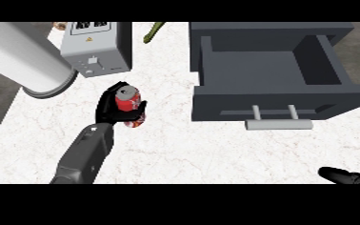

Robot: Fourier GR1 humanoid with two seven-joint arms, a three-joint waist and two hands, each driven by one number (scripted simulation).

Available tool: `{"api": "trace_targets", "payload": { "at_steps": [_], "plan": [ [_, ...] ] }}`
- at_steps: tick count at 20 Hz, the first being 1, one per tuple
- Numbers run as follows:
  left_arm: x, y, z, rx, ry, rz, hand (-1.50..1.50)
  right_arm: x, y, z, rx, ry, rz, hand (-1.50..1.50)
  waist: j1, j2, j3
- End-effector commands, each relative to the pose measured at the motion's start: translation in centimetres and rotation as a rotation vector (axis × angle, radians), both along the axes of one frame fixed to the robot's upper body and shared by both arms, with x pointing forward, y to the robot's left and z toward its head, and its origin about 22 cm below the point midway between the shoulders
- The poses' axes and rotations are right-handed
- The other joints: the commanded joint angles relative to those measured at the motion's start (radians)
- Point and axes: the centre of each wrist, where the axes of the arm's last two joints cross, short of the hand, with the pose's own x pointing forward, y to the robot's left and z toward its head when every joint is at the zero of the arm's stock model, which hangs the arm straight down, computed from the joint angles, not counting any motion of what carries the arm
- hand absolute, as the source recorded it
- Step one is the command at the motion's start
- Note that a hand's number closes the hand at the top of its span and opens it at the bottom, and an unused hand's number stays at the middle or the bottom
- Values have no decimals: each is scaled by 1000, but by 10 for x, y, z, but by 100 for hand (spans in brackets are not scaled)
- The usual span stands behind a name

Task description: Pick up the can, place it into the drawer and close the drawer

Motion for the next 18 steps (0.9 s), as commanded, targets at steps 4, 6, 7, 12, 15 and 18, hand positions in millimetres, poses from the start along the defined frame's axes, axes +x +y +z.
{"api": "trace_targets", "payload": {
  "at_steps": [4,6,7,12,15,18],
  "plan": [
    [44,-25,52,-24,-18,-14,150,-7,-4,-12,-9,2,5,-150,8,-5,1],
    [41,-50,54,18,-39,-51,150,-25,-5,-7,-30,0,-15,-150,13,-11,2],
    [53,-60,70,20,-45,-51,150,-11,-6,10,-16,-16,-27,-150,11,-9,1],
    [73,-82,125,62,-109,-114,150,-15,-11,-10,-14,-1,-41,-150,17,-13,2],
    [79,-101,155,57,-103,-128,150,-16,2,3,-27,-7,-11,-150,10,-12,1],
    [76,-123,181,33,-114,-161,150,-6,-2,5,-14,-14,-22,-150,7,-11,1]
  ]
}}
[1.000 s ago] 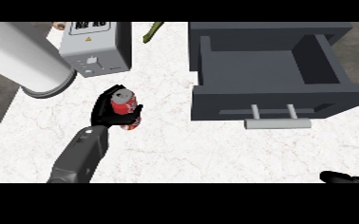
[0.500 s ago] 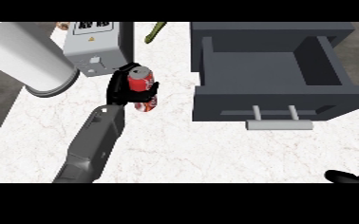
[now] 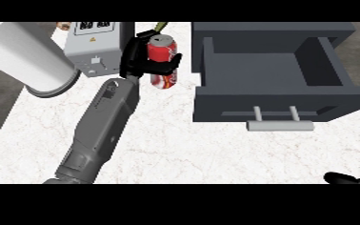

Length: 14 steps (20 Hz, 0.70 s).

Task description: Pick up the can, place it into the drawer and close the drawer

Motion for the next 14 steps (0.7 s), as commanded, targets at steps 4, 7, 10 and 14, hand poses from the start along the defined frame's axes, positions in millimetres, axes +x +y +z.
{"api": "trace_targets", "payload": {
  "at_steps": [4,7,10,14],
  "plan": [
    [-2,-46,89,4,-41,-21,150,-3,-9,5,-6,0,3,-150,-3,0,0],
    [6,-55,115,36,-37,-27,150,3,-4,7,1,-3,-10,-150,-6,6,0],
    [5,-77,152,61,-45,-33,150,-8,-10,0,10,-4,-10,-150,-16,6,0],
    [9,-99,171,77,-51,-27,150,3,3,5,13,-11,-2,-150,-25,11,0]
  ]
}}
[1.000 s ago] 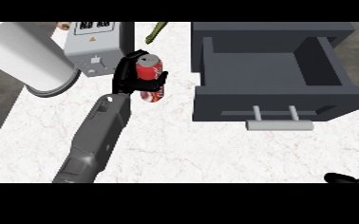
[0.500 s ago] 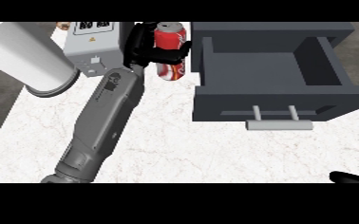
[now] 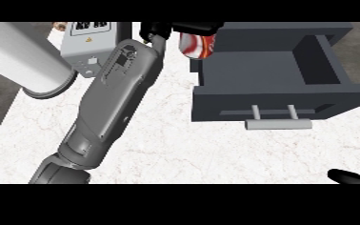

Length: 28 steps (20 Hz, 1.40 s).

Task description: Pick up the can, place it into the drawer and close the drawer

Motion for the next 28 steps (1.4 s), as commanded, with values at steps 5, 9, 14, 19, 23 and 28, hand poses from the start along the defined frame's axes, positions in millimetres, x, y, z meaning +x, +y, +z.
{"api": "trace_targets", "payload": {
  "at_steps": [5,9,14,19,23,28],
  "plan": [
    [9,-39,59,37,25,-1,150,5,2,-2,16,-25,23,-150,-16,6,1],
    [5,-61,62,80,9,33,150,6,-4,5,-11,-20,19,-150,-35,8,1],
    [10,-71,88,81,49,8,150,14,6,8,8,-23,39,-150,-38,14,1],
    [9,-80,79,127,29,56,150,18,6,17,-12,-32,65,-150,-69,17,2],
    [11,-79,71,147,3,113,150,22,5,10,-8,-23,89,-150,-80,20,3],
    [14,-78,66,143,7,191,-150,16,9,19,-30,-41,87,-150,-94,23,3]
  ]
}}
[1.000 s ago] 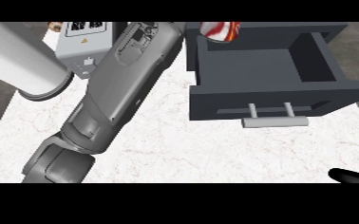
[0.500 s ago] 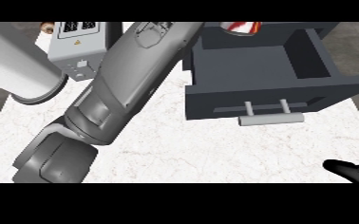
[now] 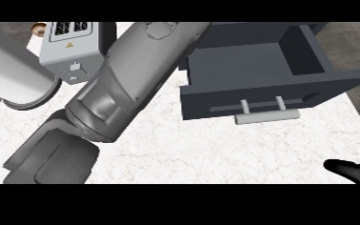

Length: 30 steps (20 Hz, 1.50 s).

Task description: Pick up the can, place it into the drawer and close the drawer

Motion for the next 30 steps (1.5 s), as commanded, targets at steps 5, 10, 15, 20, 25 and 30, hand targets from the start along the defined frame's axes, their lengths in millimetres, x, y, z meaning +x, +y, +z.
{"api": "trace_targets", "payload": {
  "at_steps": [5,10,15,20,25,30],
  "plan": [
    [4,5,-19,18,-34,87,-150,-3,5,13,-49,-25,-7,-150,-7,2,-1],
    [3,1,-8,-17,-46,123,-150,8,8,14,-176,-55,37,-150,-15,9,0],
    [4,2,-5,-80,9,77,-150,19,15,23,-359,-107,18,-150,10,10,-1],
    [2,-2,5,-140,-10,93,-150,44,25,16,-543,-110,15,-150,12,17,0],
    [2,0,-5,-137,-23,87,-150,74,41,-2,-702,-97,16,-150,32,11,0],
    [4,1,-4,-93,-48,91,-150,97,68,-28,-814,-88,8,-150,60,3,-1]
  ]
}}
